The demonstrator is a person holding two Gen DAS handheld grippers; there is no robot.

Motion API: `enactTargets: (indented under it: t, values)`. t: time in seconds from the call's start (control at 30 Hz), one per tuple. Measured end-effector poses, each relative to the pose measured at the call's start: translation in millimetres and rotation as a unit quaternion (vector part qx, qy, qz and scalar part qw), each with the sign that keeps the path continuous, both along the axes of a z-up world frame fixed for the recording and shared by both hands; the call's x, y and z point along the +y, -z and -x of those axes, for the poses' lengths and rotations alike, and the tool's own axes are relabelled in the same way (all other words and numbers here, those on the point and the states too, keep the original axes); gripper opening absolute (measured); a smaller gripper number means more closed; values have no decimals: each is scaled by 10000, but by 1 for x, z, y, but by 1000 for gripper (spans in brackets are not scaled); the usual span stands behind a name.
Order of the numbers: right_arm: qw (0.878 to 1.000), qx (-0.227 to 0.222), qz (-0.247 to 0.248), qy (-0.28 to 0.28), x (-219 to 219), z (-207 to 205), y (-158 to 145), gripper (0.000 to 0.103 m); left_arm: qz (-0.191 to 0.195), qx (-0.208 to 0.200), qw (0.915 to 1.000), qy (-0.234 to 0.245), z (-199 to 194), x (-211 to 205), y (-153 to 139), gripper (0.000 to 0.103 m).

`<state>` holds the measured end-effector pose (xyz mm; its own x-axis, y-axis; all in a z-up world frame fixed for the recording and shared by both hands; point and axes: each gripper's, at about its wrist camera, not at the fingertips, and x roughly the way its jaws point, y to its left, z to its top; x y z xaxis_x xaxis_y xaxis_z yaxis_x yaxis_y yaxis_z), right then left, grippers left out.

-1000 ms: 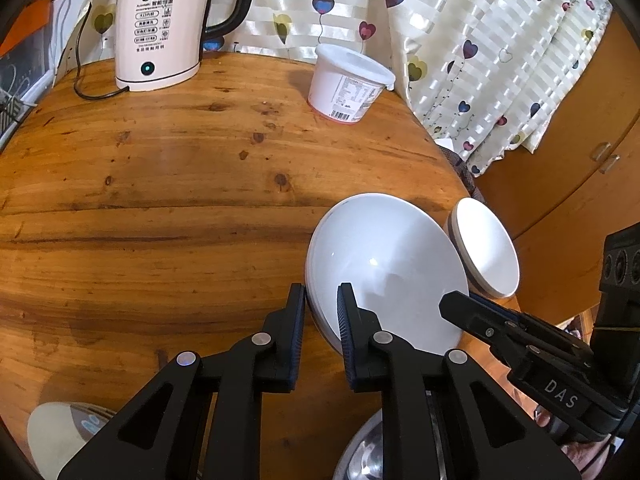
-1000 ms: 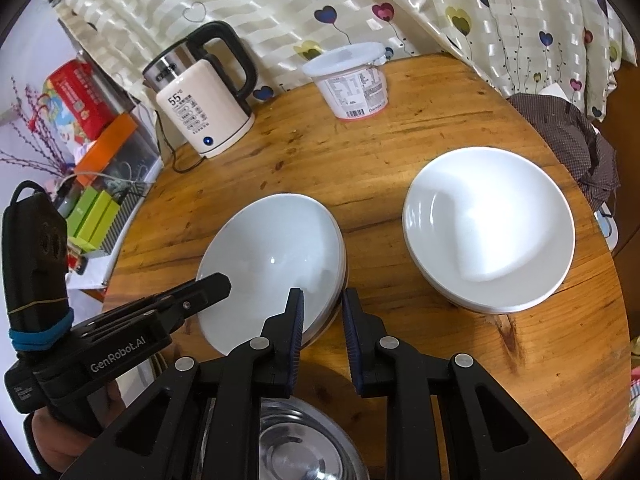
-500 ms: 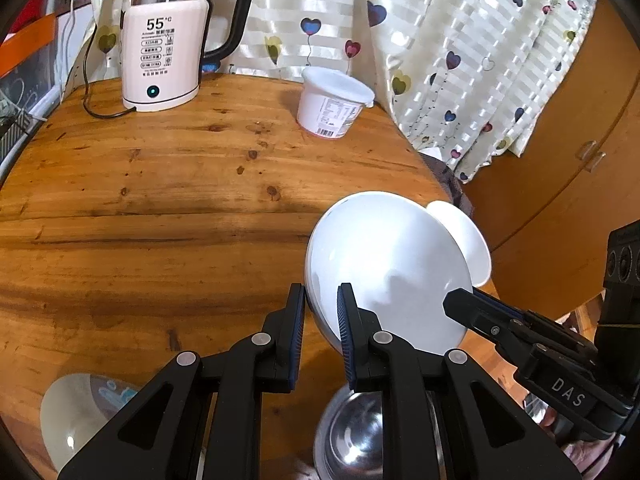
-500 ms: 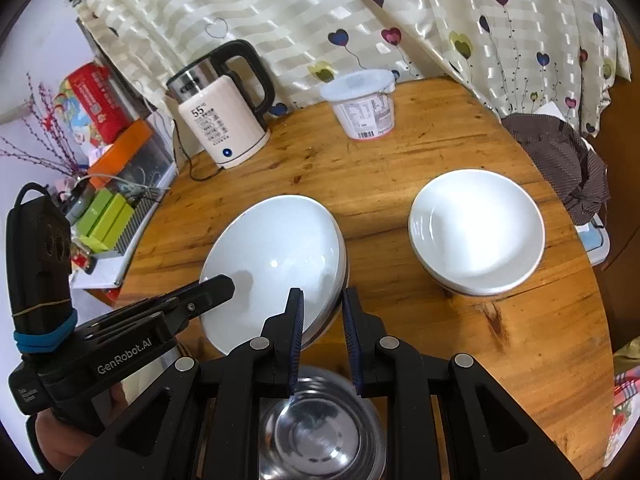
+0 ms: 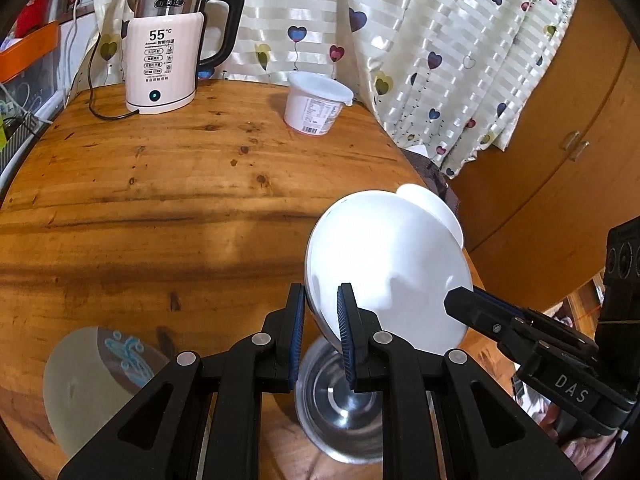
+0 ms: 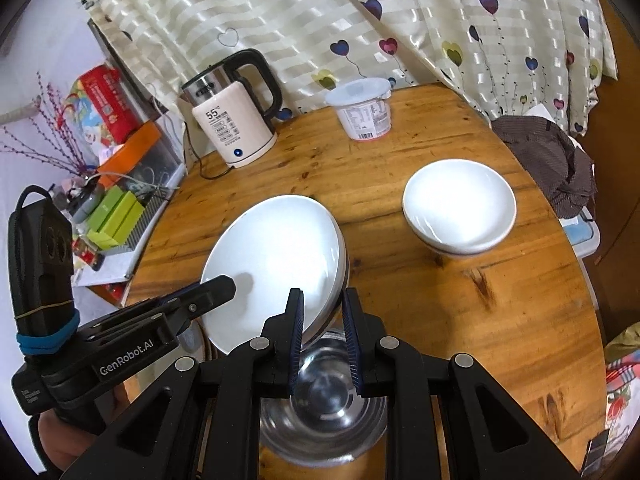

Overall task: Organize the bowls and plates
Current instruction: 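Lift the white bowl with both tools over the steel bowl, then lower the white bowl into the steel bowl with both tools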

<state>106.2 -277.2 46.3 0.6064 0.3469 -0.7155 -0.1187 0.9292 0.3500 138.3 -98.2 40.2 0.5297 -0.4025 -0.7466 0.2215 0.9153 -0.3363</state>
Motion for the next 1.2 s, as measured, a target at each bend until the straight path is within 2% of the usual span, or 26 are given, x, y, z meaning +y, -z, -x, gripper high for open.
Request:
enactTargets:
  t: [0.53, 1.2]
  values:
    - [9998, 201, -32, 11, -3, 41, 14, 19, -81, 165, 9998, 85, 39, -4, 13, 17]
    - [9982, 599, 8, 27, -6, 51, 44, 19, -186, 489, 9984, 191, 49, -10, 38, 17]
